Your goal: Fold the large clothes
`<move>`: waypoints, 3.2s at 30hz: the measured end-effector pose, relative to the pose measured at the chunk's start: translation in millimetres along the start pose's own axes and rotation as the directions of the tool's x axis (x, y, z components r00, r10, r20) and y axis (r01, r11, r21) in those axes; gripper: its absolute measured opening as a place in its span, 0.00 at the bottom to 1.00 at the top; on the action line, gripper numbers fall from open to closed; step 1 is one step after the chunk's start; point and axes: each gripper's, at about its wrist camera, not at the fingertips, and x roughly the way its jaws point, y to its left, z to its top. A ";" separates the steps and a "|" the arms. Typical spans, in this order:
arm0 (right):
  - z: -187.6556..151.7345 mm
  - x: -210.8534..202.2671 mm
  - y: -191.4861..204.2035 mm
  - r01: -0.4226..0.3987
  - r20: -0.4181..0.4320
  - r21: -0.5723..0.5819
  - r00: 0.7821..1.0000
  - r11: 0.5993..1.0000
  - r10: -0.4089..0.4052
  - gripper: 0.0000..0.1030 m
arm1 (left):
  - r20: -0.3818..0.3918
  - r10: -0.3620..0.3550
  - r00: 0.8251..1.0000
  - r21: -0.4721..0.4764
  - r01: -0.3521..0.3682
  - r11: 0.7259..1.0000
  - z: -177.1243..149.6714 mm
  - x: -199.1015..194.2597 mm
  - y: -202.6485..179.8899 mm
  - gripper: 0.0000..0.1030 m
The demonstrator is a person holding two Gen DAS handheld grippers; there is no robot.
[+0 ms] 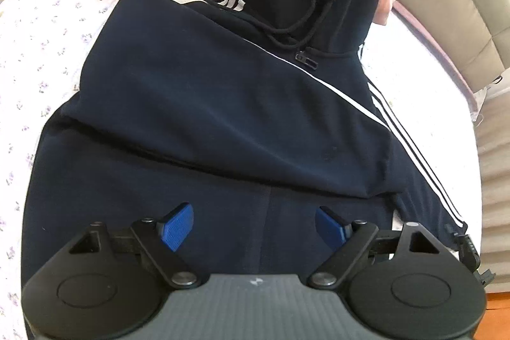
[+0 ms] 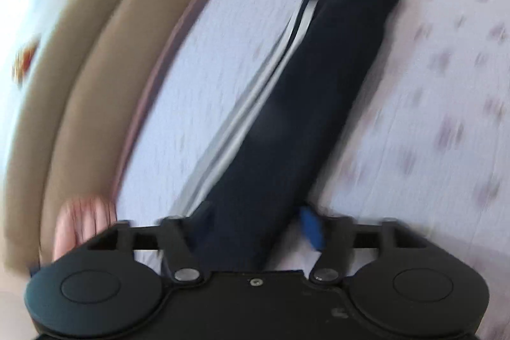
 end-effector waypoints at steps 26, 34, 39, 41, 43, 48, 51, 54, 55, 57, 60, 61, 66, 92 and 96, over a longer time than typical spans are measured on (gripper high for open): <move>-125.7 -70.1 309.4 -0.531 -0.031 -0.507 0.799 0.679 0.601 0.08 | 0.160 -0.072 0.984 -0.055 0.082 0.995 9.0 -40.2 84.5 0.86; -372.3 28.1 291.2 -0.535 -0.486 -0.580 0.832 0.614 0.266 0.08 | 0.194 -0.144 0.970 -0.091 0.164 0.982 22.4 -40.5 138.3 0.87; -420.5 84.8 244.1 -0.502 -0.584 -0.613 0.808 0.610 0.079 0.23 | 0.171 -0.129 0.977 -0.122 0.151 0.981 20.1 -29.7 174.4 0.87; -410.6 91.2 250.2 -0.557 -0.641 -0.545 0.759 0.627 0.117 0.61 | 0.164 -0.140 0.977 -0.136 0.163 0.977 16.9 -28.6 188.5 0.87; -401.3 98.0 257.8 -0.599 -0.667 -0.477 0.723 0.643 0.179 0.85 | 0.160 -0.146 0.976 -0.145 0.170 0.975 13.6 -26.8 197.8 0.87; -389.8 128.3 274.6 -0.545 -0.651 -0.374 0.730 0.750 0.206 0.10 | 0.168 -0.149 0.974 -0.157 0.176 0.972 13.1 -28.9 211.0 0.87; -381.5 102.2 299.5 -0.598 -0.570 -0.384 0.753 0.703 0.329 0.08 | 0.186 -0.142 0.972 -0.143 0.170 0.975 12.8 -35.0 209.9 0.87; -376.4 41.7 340.4 -0.710 -0.475 -0.467 0.704 0.526 0.528 0.08 | 0.223 -0.132 0.966 -0.130 0.164 0.978 12.9 -43.6 209.8 0.87; -379.4 23.8 353.3 -0.728 -0.459 -0.513 0.680 0.454 0.572 0.09 | 0.236 -0.130 0.963 -0.128 0.163 0.978 14.1 -45.9 208.9 0.87; -397.0 2.0 374.4 -0.717 -0.464 -0.612 0.668 0.336 0.581 0.09 | 0.259 -0.124 0.958 -0.131 0.162 0.978 15.7 -49.5 208.7 0.87; -443.4 15.2 381.3 -0.672 -0.559 -0.701 0.725 0.238 0.402 0.46 | 0.273 -0.122 0.954 -0.144 0.166 0.976 16.0 -51.9 210.3 0.87; -464.1 31.6 378.5 -0.675 -0.618 -0.704 0.736 0.222 0.275 0.87 | 0.272 -0.123 0.954 -0.147 0.167 0.975 15.6 -51.4 211.1 0.87; -500.0 75.4 340.3 -0.672 -0.707 -0.673 0.707 0.309 0.000 0.86 | 0.259 -0.107 0.960 -0.150 0.149 0.977 9.9 -51.3 217.8 0.87; -320.9 127.8 518.7 -0.448 -0.440 -0.862 0.894 0.237 0.087 0.95 | 0.232 -0.193 0.953 0.237 0.137 0.962 157.1 -37.7 99.8 0.87; -314.0 162.2 551.5 -0.360 -0.347 -0.898 0.933 0.251 0.098 0.95 | 0.242 -0.262 0.934 0.330 0.175 0.928 222.6 -25.3 48.0 0.87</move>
